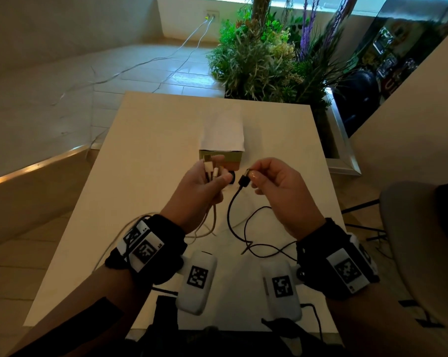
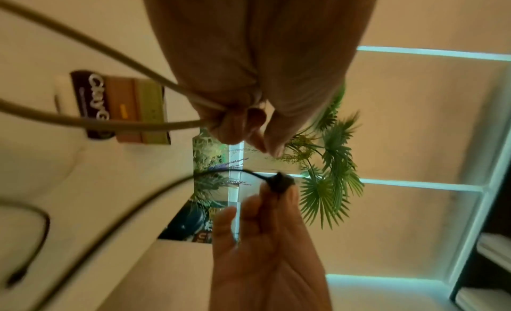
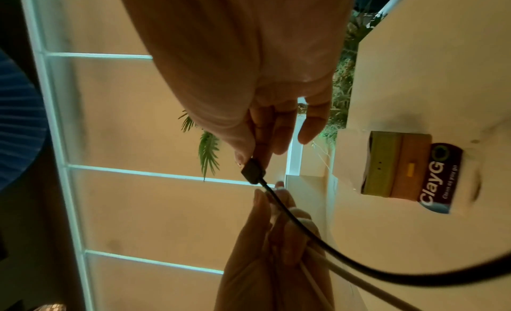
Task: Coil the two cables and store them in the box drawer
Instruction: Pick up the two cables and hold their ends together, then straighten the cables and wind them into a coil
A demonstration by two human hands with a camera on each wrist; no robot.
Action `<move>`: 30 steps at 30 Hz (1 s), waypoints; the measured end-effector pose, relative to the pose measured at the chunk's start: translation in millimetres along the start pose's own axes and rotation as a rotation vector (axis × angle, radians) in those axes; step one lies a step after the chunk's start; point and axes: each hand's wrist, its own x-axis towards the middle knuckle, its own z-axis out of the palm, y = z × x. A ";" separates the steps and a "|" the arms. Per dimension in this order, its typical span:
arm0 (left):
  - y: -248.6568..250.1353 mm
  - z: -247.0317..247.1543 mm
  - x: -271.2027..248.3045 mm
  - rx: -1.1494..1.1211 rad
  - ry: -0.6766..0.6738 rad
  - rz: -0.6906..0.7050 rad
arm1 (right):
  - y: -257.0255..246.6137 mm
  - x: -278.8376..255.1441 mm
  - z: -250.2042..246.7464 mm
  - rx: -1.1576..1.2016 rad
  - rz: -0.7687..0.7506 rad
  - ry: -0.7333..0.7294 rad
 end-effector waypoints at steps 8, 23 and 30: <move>3.4 8.5 5.1 0.162 0.148 0.161 | -6.6 11.3 17.0 -0.096 -0.095 0.040; 11.3 7.4 10.6 0.001 -0.026 0.070 | 31.5 8.5 25.6 0.351 0.250 -0.355; 16.2 7.6 9.2 -0.023 -0.134 -0.059 | 48.9 -10.6 35.4 -0.118 0.082 -0.508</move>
